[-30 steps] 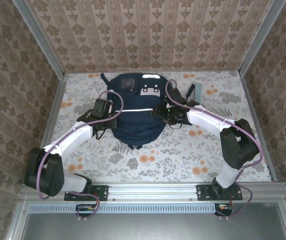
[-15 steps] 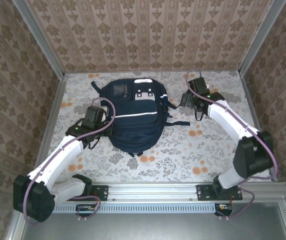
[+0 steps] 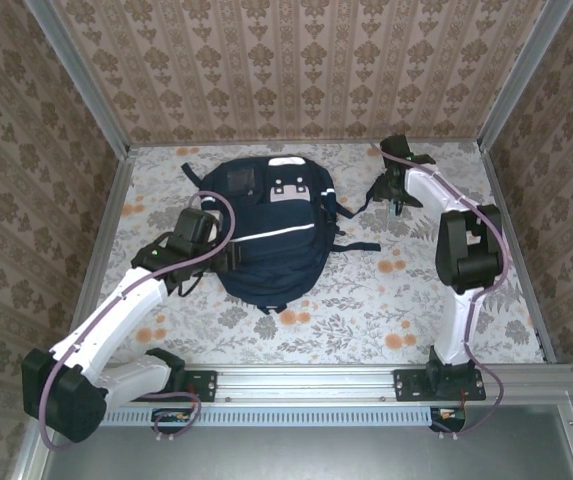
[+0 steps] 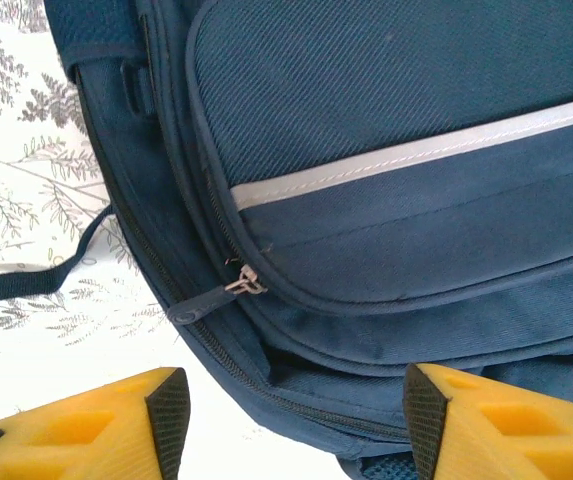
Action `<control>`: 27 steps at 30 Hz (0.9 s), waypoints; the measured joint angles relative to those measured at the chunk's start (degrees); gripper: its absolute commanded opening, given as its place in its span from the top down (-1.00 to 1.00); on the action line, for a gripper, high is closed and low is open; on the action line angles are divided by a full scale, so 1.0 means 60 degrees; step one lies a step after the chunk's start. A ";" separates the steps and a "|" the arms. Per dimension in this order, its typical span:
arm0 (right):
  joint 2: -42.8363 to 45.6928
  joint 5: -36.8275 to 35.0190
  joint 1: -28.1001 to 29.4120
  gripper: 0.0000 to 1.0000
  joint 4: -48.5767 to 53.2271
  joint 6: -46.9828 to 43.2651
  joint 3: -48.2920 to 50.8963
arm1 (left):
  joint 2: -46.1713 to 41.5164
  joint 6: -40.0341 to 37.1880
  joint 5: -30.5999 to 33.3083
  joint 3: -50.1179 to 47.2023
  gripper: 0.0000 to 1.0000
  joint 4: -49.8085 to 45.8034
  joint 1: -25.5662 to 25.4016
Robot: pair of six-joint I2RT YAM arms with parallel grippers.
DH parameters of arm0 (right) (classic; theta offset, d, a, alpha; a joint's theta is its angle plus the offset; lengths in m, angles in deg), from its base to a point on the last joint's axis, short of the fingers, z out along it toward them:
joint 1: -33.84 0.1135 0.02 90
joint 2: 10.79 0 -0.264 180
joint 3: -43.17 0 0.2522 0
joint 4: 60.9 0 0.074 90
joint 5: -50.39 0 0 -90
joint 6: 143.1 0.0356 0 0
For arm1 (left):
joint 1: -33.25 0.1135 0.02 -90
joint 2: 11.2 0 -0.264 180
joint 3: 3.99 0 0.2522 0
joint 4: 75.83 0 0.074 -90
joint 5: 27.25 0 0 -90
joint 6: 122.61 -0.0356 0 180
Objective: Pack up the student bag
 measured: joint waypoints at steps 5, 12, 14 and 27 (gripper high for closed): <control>-0.1075 0.0186 -0.0131 -0.41 0.0321 -0.0124 -0.1370 | 0.0270 -0.0182 0.0229 0.0412 -0.35 -0.0248 -0.0211; -0.1672 0.0229 -0.0233 -0.19 0.0754 -0.0328 -0.1814 | 0.0769 -0.0459 0.0466 0.0831 -0.50 -0.0346 -0.0506; -0.1814 0.0277 -0.0262 0.02 0.0820 -0.0364 -0.1931 | 0.0907 -0.0525 0.0517 0.0914 -0.55 -0.0350 -0.0579; -0.0514 0.1876 -0.0557 0.41 0.0379 -0.0299 -0.0197 | 0.1428 -0.1191 0.0743 0.1687 -0.79 -0.0554 -0.1144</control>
